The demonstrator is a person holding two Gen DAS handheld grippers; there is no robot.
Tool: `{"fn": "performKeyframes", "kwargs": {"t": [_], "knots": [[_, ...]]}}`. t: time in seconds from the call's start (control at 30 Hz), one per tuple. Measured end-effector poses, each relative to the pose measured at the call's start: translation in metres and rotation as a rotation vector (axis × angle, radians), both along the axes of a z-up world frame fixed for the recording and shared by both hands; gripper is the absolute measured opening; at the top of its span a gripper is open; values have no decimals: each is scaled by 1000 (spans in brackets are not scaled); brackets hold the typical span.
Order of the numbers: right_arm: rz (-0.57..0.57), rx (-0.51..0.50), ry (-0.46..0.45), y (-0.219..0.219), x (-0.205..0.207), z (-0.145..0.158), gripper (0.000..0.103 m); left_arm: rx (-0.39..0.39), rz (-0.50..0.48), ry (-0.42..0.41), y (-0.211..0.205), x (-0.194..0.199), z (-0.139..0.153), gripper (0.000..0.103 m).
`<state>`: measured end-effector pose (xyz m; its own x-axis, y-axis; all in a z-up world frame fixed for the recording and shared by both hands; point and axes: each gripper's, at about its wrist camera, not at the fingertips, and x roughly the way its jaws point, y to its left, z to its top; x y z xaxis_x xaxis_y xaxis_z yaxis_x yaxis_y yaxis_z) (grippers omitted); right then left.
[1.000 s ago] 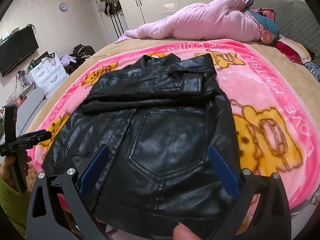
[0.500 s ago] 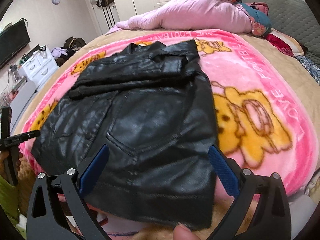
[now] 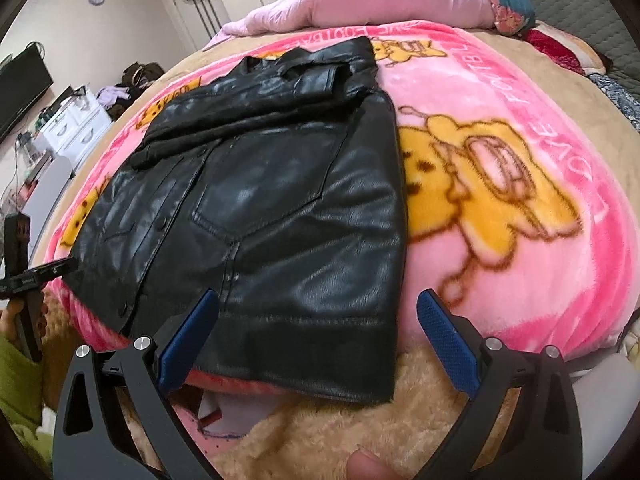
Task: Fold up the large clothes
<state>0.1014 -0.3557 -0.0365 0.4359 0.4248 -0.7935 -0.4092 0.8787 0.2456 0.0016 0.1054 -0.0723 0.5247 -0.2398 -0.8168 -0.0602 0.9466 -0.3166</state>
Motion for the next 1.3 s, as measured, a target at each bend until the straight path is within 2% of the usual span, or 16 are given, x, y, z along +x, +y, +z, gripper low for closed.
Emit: {"fn": "performKeyframes", "kwargs": {"t": [0.23, 0.3, 0.37, 0.4, 0.43, 0.47, 0.5, 0.57, 0.7, 0.77, 0.83, 0.93, 1.03, 1.1, 1.17, 1.3], "knots": [[31, -36, 94, 4, 5, -20, 99, 12, 0, 14, -1, 2, -6, 94], [44, -58, 85, 8, 4, -21, 98, 10, 4, 18, 0, 1, -9, 94], [49, -45, 68, 8, 1, -20, 77, 9, 5, 18, 1, 2, -11, 94], [45, -56, 53, 8, 0, -19, 73, 8, 6, 16, 1, 2, -12, 94], [48, -55, 44, 7, -1, -19, 61, 8, 6, 14, 1, 2, -13, 94], [51, -43, 33, 4, -2, -17, 42, 7, 6, 12, 1, 2, -13, 94], [48, -11, 21, 0, -2, -14, 34, 6, 6, 9, 2, 2, -14, 94], [40, 66, 7, -10, -1, -6, 23, 3, 7, 0, 2, 2, -14, 94], [47, 214, -79, -22, -6, 20, 20, 3, 14, -6, 4, 1, -13, 91], [44, 280, -102, -25, -4, 31, 12, -12, 31, -6, 7, 0, -11, 81], [35, 343, -115, -29, 0, 41, 11, -72, 30, -22, 10, -2, -5, 57], [18, 387, -118, -27, 11, 48, 11, -119, 27, -45, 12, -3, 4, 49], [10, 412, -122, -23, 16, 50, 10, -123, 35, -60, 13, -3, 6, 31], [1, 431, -122, -21, 21, 53, 10, -161, 36, -99, 19, -4, 13, 14], [-8, 450, -121, -23, 26, 54, 10, -210, 18, -155, 22, -3, 24, 12], [-36, 500, -131, -27, 35, 63, 10, -214, -22, -239, 14, 6, 49, 9]]}}
